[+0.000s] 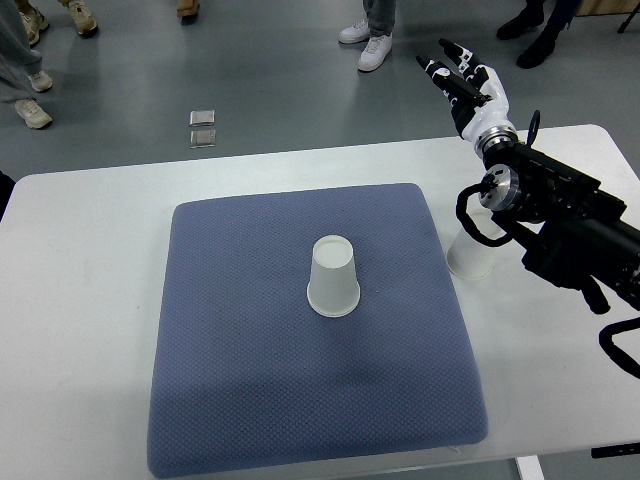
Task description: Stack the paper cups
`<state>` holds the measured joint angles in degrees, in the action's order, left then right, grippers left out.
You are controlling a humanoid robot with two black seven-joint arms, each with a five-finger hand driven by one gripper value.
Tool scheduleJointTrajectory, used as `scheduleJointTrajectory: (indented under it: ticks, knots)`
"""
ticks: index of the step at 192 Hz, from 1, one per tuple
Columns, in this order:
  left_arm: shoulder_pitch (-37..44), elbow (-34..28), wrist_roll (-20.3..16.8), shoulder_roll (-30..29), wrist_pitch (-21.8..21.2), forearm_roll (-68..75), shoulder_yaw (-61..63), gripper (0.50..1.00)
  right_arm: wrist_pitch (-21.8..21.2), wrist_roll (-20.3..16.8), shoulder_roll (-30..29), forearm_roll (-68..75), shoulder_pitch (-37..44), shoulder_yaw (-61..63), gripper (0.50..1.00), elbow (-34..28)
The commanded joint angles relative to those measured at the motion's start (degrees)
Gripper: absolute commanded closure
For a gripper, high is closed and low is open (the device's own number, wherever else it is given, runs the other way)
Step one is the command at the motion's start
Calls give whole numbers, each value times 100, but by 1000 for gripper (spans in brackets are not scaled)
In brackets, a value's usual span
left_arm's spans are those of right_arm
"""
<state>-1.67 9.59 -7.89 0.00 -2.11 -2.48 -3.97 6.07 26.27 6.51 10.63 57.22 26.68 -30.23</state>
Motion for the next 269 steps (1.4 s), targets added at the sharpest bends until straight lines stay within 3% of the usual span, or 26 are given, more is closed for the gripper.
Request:
scheduleJointTrajectory:
  ticks: [1, 269]
  knots:
    - [0, -18, -2, 0, 9, 2, 1, 500, -1, 1, 0, 0, -1, 4, 587, 0]
    - [27, -36, 7, 0, 0, 20, 54, 500, 8, 10, 53, 0, 26, 4, 587, 26]
